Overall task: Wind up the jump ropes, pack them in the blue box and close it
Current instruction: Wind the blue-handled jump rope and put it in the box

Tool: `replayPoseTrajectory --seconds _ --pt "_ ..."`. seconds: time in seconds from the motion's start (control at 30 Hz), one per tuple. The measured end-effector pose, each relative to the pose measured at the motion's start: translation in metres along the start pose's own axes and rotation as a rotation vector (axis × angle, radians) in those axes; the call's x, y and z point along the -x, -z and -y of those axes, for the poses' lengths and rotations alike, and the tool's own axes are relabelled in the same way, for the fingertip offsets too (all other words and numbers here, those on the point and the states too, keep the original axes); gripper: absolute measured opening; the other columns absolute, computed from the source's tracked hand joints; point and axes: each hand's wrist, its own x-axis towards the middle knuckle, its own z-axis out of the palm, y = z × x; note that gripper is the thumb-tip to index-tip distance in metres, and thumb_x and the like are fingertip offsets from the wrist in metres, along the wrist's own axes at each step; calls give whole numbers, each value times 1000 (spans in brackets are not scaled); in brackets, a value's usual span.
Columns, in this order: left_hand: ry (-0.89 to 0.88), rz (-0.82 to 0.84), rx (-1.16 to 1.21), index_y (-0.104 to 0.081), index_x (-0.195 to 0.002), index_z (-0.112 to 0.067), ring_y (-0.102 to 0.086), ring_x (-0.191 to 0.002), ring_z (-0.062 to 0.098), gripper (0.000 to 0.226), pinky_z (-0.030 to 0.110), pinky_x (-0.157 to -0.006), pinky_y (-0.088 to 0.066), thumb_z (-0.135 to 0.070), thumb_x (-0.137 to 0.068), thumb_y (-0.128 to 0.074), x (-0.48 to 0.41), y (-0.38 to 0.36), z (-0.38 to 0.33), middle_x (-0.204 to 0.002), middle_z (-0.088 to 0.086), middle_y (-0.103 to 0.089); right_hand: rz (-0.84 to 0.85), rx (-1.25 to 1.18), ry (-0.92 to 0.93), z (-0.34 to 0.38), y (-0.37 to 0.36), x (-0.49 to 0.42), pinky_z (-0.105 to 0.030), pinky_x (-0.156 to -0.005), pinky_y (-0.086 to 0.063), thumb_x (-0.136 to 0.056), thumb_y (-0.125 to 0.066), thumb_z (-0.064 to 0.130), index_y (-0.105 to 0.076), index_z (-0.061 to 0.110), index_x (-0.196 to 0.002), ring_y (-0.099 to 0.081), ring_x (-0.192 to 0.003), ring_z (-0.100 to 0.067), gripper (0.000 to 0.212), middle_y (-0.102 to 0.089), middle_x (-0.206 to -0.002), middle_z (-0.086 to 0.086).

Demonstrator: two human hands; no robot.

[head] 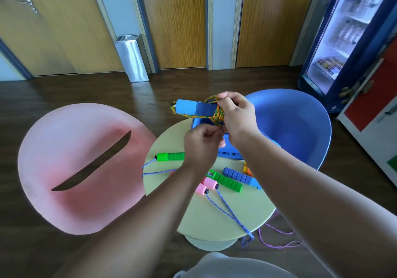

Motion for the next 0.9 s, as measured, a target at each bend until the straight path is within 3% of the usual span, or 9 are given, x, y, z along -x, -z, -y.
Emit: replayPoseTrajectory --seconds 0.07,0.17,0.27,0.37,0.43,0.53,0.63,0.77,0.9 --pt "42 77 29 -77 -79 -12 -72 -68 23 16 46 -80 -64 -4 -91 -72 0 2 -2 -68 9 -74 31 40 15 -2 5 -2 -32 -56 -44 -87 -60 18 -72 30 -82 -52 -68 -22 18 -60 -81 -1" --pt "141 195 32 -79 -84 -15 -72 -77 20 21 37 -80 -64 1 -91 -68 -6 20 -1 -78 7 -76 118 102 31 -5 18 -5 -28 -47 -41 -93 -59 15 -71 26 -92 -49 -63 -20 17 -59 -85 -3" --pt "377 -4 138 -70 -87 -11 -70 -85 26 37 37 -69 -66 12 -95 -43 -20 50 3 -102 14 -72 163 119 45 -5 35 -11 -21 -40 -32 -97 -56 13 -69 23 -99 -37 -50 -14 16 -50 -73 -1" --pt "480 -130 304 -61 -111 -16 -69 -76 32 17 43 -58 -64 -18 -106 -45 -41 77 -2 -110 15 -61 218 125 41 -7 47 -17 -22 -42 -30 -99 -55 15 -68 26 -101 -31 -49 -13 17 -44 -75 -5" --pt "511 -33 351 -55 -132 -25 -72 -71 33 37 43 -57 -63 -49 -106 -48 -52 81 -13 -112 14 -58 266 130 43 -8 49 -18 -23 -43 -30 -99 -55 16 -66 28 -103 -31 -51 -14 16 -44 -76 -6" --pt "475 123 275 -49 -139 -30 -74 -64 29 50 36 -53 -60 -61 -101 -49 -57 66 -29 -124 12 -59 336 141 53 -9 45 -16 -24 -42 -31 -100 -58 16 -52 25 -115 -34 -52 -17 19 -46 -77 -8" --pt "387 105 205 -58 -122 -27 -72 -61 22 30 34 -56 -60 -48 -102 -57 -59 52 -32 -129 9 -58 338 151 84 -11 39 -14 -26 -41 -35 -97 -66 21 -44 23 -118 -39 -50 -18 31 -51 -80 -7" --pt "262 -5 209 -67 -94 -18 -72 -78 17 20 42 -67 -64 -38 -99 -67 -58 47 -27 -109 -1 -58 239 106 45 -12 33 -13 -28 -43 -42 -91 -75 27 -49 24 -116 -49 -59 -23 37 -61 -81 -4" --pt "57 -46 70 -72 -93 -18 -68 -75 11 19 48 -66 -65 -37 -96 -71 -55 46 -29 -95 -5 -59 143 -16 -115 -12 24 -15 -24 -42 -39 -91 -74 27 -52 28 -113 -53 -64 -18 31 -64 -90 -5"
